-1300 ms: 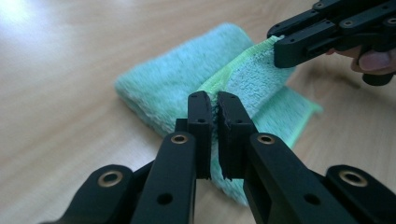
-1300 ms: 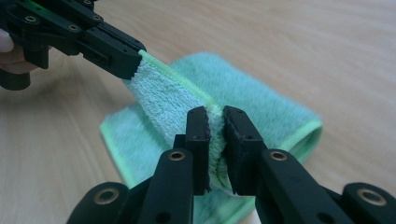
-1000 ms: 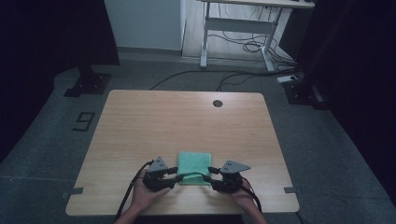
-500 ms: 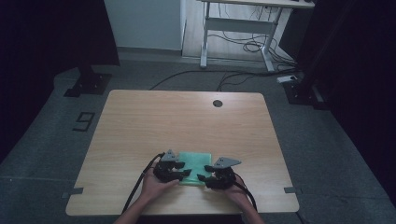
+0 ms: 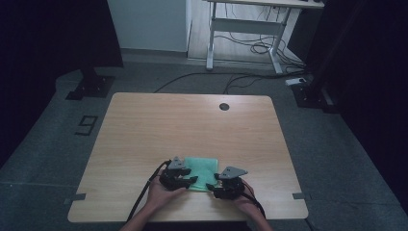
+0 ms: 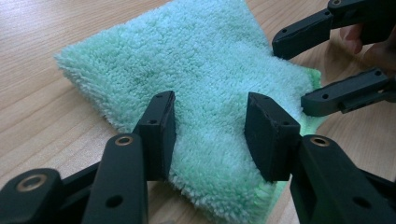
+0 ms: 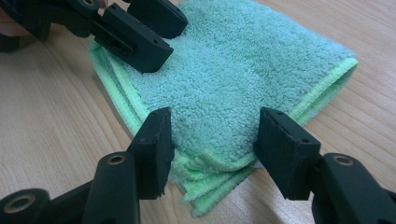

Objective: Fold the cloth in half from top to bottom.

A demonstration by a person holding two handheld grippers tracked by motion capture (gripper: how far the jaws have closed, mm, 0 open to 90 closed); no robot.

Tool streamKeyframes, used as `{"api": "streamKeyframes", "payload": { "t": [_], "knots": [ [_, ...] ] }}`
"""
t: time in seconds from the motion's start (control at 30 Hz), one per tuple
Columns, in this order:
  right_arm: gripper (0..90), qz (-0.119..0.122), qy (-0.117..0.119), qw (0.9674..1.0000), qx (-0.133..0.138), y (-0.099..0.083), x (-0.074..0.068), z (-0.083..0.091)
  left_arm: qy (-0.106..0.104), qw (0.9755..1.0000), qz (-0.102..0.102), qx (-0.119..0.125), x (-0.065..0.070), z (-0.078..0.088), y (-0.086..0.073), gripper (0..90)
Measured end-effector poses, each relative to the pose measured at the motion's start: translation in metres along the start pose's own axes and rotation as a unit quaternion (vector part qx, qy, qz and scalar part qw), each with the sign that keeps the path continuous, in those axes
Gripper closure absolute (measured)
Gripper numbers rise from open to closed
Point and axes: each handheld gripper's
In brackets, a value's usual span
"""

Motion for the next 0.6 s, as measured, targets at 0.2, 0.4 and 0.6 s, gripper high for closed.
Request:
{"api": "streamKeyframes", "payload": {
  "t": [0.2, 0.4, 0.6],
  "knots": [
    [44.1, -0.010, 0.009, 0.9999, 0.009, 0.002, 0.002, 0.003, 0.000, 0.9999, 0.001, 0.014, 0.001, 0.005, 0.004, 51.0],
    [51.2, -0.018, -0.002, 0.9990, 0.041, 0.026, 0.016, 0.005, 0.011, 0.9995, 0.008, 0.030, -0.009, 0.005, 0.028, 53.3],
    [52.9, -0.024, -0.021, 0.9993, 0.023, 0.045, 0.030, -0.029, 0.019, 0.9993, 0.033, 0.007, -0.026, -0.016, 0.036, 56.3]
  ]
}}
Point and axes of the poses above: each handheld gripper's, and its own axes: z roughly backward along the jaws, y roughly out of its top, x roughly to its right, and after that the axes turned 5 degrees about x, right-handed
